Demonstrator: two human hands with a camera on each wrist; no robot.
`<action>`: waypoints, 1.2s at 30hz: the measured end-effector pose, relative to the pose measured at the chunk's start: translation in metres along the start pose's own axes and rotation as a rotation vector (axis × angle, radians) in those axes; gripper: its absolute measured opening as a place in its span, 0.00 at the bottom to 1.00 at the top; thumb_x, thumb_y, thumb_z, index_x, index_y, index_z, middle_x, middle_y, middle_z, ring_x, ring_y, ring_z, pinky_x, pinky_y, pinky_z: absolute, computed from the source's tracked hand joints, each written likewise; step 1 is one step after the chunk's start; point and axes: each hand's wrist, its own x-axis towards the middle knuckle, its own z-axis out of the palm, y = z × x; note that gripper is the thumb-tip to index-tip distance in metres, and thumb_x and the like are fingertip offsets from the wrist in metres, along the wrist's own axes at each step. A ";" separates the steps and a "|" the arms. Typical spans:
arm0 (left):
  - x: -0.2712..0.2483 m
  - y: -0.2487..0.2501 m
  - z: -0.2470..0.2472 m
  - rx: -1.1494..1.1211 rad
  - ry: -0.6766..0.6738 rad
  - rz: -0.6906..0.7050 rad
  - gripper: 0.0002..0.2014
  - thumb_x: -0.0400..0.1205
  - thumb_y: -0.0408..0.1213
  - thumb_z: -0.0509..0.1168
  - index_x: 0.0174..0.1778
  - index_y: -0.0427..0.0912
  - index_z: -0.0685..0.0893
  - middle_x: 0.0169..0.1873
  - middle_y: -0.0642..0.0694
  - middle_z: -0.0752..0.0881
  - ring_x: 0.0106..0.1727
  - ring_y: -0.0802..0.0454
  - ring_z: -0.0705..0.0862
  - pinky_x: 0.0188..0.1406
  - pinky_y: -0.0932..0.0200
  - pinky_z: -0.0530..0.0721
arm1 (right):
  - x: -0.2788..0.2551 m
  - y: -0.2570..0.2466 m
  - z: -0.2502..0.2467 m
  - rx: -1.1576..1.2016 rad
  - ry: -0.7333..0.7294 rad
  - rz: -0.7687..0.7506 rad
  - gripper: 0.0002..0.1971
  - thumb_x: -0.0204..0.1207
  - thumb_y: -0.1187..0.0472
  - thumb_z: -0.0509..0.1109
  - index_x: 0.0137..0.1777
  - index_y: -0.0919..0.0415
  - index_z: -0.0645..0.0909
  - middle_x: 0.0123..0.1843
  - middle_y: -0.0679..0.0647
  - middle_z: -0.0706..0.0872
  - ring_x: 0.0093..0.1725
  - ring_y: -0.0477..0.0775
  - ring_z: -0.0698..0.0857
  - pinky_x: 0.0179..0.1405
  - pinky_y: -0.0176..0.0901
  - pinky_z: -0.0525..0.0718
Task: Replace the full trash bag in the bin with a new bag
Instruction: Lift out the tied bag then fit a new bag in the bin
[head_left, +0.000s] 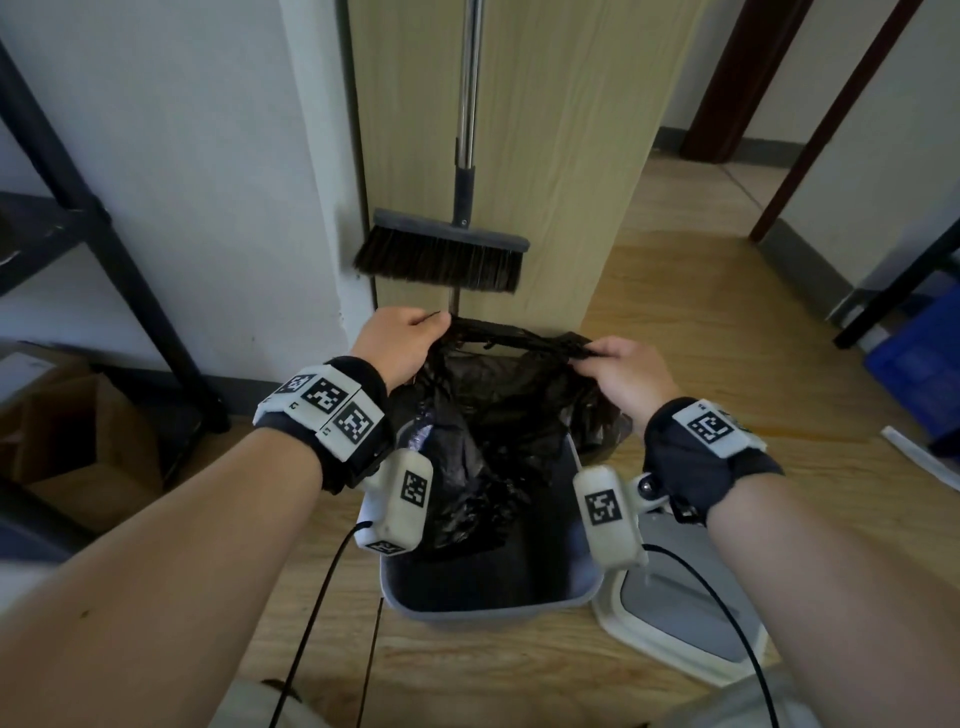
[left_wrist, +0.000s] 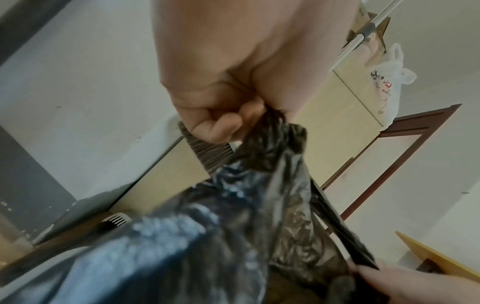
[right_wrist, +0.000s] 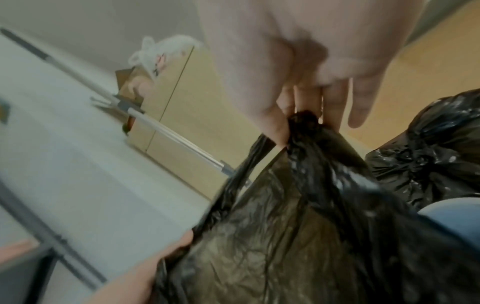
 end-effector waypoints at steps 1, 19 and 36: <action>0.001 -0.002 -0.001 0.017 0.016 0.001 0.22 0.84 0.46 0.60 0.53 0.27 0.85 0.38 0.37 0.81 0.40 0.46 0.79 0.41 0.56 0.75 | 0.003 0.000 -0.003 0.033 0.064 0.027 0.07 0.75 0.65 0.70 0.50 0.56 0.85 0.46 0.52 0.88 0.46 0.53 0.87 0.54 0.47 0.85; -0.005 0.009 0.004 -0.227 -0.190 -0.010 0.09 0.76 0.47 0.70 0.37 0.46 0.87 0.30 0.52 0.89 0.37 0.56 0.88 0.43 0.64 0.84 | -0.018 -0.016 0.015 -0.106 -0.255 -0.140 0.07 0.71 0.63 0.75 0.48 0.64 0.86 0.41 0.54 0.86 0.39 0.48 0.82 0.41 0.39 0.77; -0.007 0.013 -0.002 -0.119 -0.118 0.046 0.10 0.74 0.31 0.70 0.30 0.49 0.81 0.29 0.50 0.80 0.34 0.56 0.78 0.35 0.64 0.72 | -0.007 -0.026 -0.019 0.197 0.244 0.005 0.15 0.74 0.45 0.68 0.36 0.55 0.87 0.30 0.49 0.82 0.30 0.49 0.79 0.35 0.42 0.78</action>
